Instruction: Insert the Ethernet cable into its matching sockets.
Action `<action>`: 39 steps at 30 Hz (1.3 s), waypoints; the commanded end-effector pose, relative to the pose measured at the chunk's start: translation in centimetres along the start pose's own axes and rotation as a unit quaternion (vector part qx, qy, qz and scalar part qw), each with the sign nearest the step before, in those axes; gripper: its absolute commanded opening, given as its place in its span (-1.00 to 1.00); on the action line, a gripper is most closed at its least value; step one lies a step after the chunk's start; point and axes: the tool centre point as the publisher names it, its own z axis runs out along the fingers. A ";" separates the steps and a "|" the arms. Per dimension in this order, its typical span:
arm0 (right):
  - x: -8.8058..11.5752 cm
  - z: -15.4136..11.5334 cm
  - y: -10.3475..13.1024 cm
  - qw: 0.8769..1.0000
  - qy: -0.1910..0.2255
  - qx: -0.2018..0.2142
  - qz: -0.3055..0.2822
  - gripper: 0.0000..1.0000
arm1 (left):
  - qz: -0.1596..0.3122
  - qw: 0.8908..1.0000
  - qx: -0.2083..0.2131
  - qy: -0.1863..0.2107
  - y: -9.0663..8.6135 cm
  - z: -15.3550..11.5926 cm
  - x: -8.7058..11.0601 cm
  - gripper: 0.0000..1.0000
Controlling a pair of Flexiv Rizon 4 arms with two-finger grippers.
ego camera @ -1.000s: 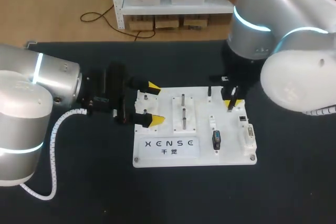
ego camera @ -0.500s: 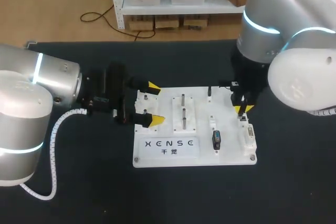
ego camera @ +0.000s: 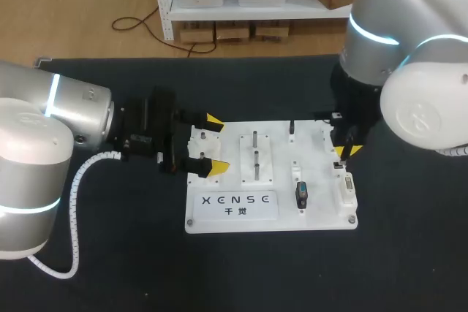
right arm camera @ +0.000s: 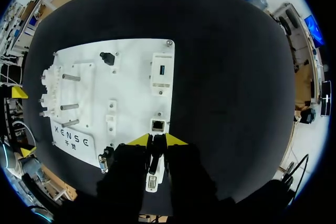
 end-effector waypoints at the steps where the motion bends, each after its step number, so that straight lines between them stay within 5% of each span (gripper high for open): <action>1: -0.5 0.3 0.0 1.000 0.005 -0.001 -0.003 -1.00 | 0.001 1.000 -0.002 -0.003 -0.1 0.0 0.2 1.00; 39: -1.2 1.8 0.0 1.000 0.017 -0.005 -0.016 -1.00 | 0.001 1.000 -0.002 -0.003 -0.1 0.0 0.2 1.00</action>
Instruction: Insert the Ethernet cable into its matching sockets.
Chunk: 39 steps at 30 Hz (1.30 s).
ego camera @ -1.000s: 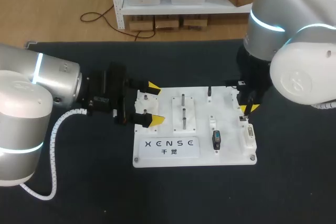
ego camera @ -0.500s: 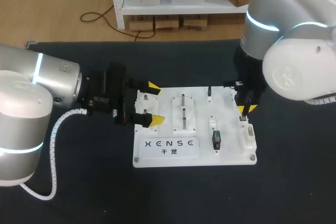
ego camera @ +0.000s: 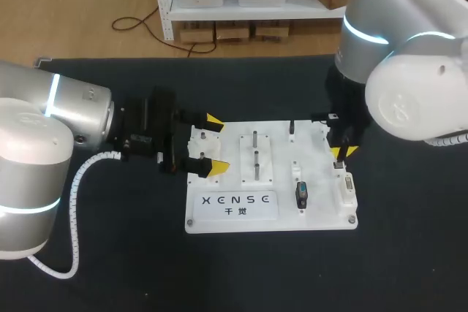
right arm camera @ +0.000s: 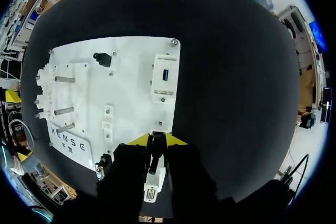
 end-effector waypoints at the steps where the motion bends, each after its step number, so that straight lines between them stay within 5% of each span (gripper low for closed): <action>1: -0.2 0.2 -0.1 1.000 -0.001 0.000 -0.001 -1.00 | 0.001 1.000 -0.002 -0.003 -0.1 0.0 0.2 1.00; 39: 0.0 1.7 0.0 1.000 0.008 -0.002 -0.005 -1.00 | 0.001 1.000 -0.002 -0.003 -0.1 0.0 0.2 1.00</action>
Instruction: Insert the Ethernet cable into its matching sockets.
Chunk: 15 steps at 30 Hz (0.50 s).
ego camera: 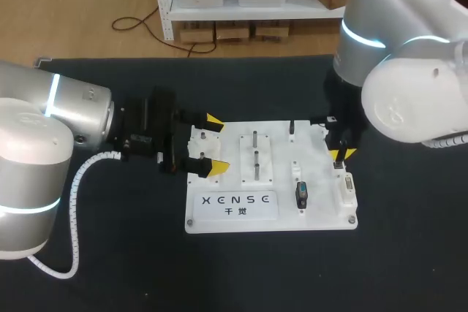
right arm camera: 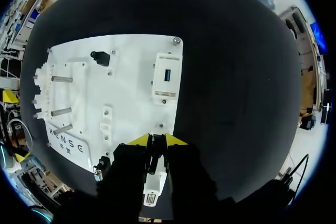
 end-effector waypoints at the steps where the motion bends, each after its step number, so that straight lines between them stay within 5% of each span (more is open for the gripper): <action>1: 0.0 0.9 0.0 1.000 0.003 -0.001 -0.001 -1.00 | 0.001 1.000 -0.002 -0.003 -0.1 0.0 0.2 1.00; 15: -0.1 1.4 0.1 1.000 0.003 -0.003 0.004 -1.00 | 0.001 1.000 -0.002 -0.003 -0.1 0.0 0.2 1.00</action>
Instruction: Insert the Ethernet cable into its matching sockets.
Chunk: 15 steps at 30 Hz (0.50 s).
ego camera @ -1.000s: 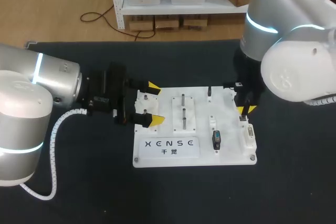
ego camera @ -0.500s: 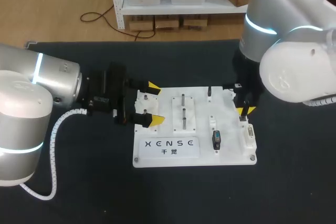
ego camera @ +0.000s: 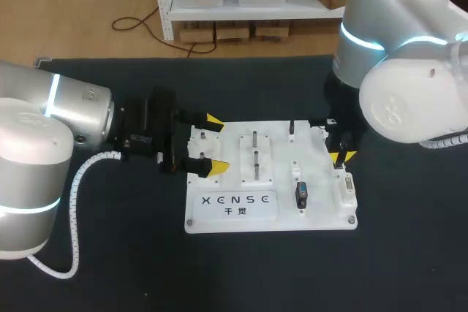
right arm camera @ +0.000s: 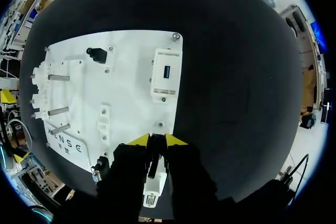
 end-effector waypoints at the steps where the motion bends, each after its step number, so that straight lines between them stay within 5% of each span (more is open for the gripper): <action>1: -0.3 0.8 0.1 1.000 -0.012 -0.008 0.003 -1.00 | 0.001 1.000 -0.002 -0.003 -0.1 0.0 0.2 1.00; 2: -0.3 0.4 0.1 1.000 -0.020 -0.015 0.003 -1.00 | 0.001 1.000 -0.002 -0.003 -0.1 0.0 0.2 1.00; 3: -0.3 0.2 0.2 0.999 -0.026 -0.022 0.003 -0.29 | 0.001 1.000 -0.002 -0.003 -0.1 0.0 0.2 1.00; 4: -0.4 -0.1 0.2 0.999 -0.031 -0.023 0.002 1.00 | 0.001 1.000 -0.002 -0.003 -0.1 0.0 0.2 1.00; 15: -0.4 -0.1 0.2 0.999 -0.031 -0.023 0.002 1.00 | 0.001 1.000 -0.002 -0.003 -0.1 0.0 0.2 1.00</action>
